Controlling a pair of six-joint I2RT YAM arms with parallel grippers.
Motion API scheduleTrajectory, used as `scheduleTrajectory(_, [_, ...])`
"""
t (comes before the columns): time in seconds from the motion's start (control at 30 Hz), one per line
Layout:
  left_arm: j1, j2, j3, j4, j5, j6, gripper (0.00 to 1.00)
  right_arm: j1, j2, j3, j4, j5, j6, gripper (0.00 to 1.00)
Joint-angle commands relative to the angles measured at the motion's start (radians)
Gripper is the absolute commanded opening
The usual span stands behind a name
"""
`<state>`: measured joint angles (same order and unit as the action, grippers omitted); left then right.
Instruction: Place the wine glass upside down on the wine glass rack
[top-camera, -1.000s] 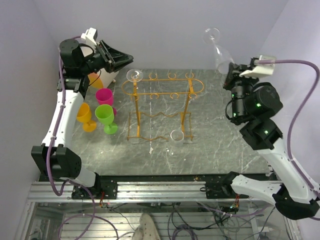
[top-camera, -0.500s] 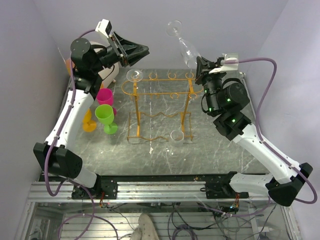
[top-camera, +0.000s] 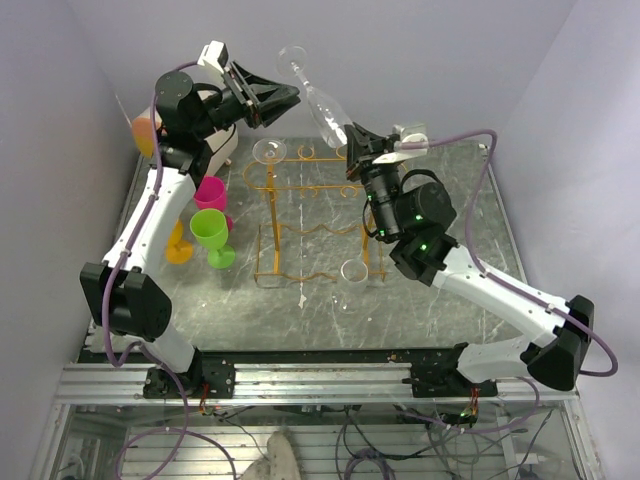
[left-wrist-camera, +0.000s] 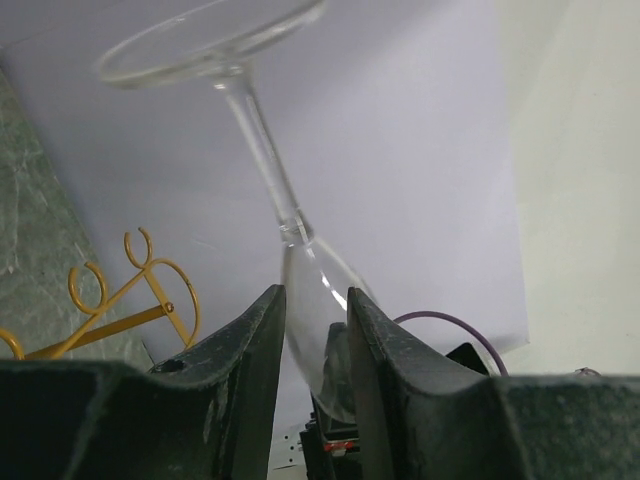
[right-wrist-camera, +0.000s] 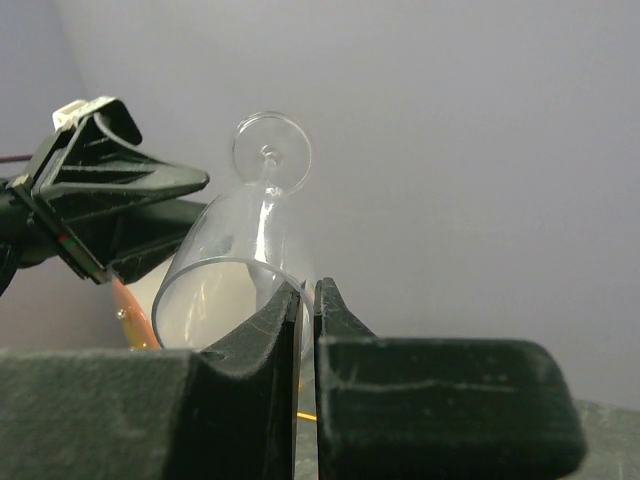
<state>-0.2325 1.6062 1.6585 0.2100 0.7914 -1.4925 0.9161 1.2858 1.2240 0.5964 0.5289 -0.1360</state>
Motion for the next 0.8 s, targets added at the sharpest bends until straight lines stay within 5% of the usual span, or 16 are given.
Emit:
scheduleTrajectory(0.0, [-0.001,0.001,0.045,0.053,-0.002,-0.006,0.42,0.018,0.024,0.029,0.107,0.014,-0.027,0.0])
scheduleTrajectory(0.77, [0.042,0.056,0.133,-0.033,-0.011,0.095,0.45,0.063,0.021,0.023,0.093,0.001,0.002,0.0])
